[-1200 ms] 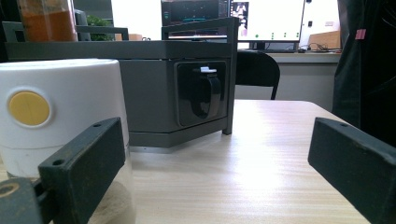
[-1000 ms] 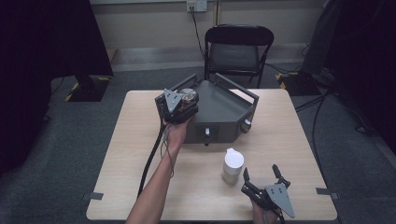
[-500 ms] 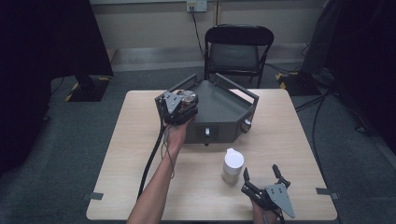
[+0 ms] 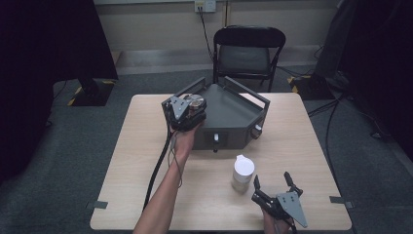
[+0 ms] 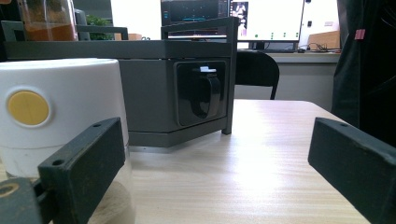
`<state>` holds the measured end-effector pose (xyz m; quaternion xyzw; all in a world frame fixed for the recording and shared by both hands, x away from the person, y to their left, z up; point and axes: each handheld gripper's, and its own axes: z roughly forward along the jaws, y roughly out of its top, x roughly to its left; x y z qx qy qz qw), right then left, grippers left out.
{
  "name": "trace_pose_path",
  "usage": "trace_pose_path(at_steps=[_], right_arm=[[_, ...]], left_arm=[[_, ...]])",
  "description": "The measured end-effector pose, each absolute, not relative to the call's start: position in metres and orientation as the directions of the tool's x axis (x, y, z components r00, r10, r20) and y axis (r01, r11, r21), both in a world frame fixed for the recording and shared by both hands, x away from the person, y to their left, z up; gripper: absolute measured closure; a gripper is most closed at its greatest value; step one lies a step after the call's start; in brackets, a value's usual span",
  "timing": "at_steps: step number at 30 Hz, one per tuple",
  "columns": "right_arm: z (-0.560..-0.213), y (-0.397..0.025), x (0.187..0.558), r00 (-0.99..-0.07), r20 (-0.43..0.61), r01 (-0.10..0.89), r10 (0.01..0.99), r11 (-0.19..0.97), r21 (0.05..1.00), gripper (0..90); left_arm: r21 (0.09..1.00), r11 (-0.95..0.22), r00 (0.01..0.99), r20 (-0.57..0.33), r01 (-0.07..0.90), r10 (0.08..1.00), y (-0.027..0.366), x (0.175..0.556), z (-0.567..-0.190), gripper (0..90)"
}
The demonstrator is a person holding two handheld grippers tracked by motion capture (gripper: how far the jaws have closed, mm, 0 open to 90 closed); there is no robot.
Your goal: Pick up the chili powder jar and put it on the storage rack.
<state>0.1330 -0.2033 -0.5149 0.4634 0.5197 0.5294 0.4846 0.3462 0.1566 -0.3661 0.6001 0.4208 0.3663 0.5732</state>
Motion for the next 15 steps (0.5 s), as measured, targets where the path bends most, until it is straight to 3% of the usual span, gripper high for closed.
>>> trace_pose_path(at_steps=[7,15], right_arm=[[-0.5149,-0.2032,0.1329,-0.100,-0.012,-0.032,0.995,0.009,0.999,2.7],[-0.5148,-0.2033,0.1329,-0.101,-0.011,-0.031,0.995,0.008,1.000,2.7]], left_arm=[[0.996,0.010,0.386,-0.042,0.086,0.921,0.1587,0.3474,-0.3662,34.4],[0.996,0.042,0.396,-0.070,0.080,0.915,0.1598,0.3489,-0.3618,10.6]])
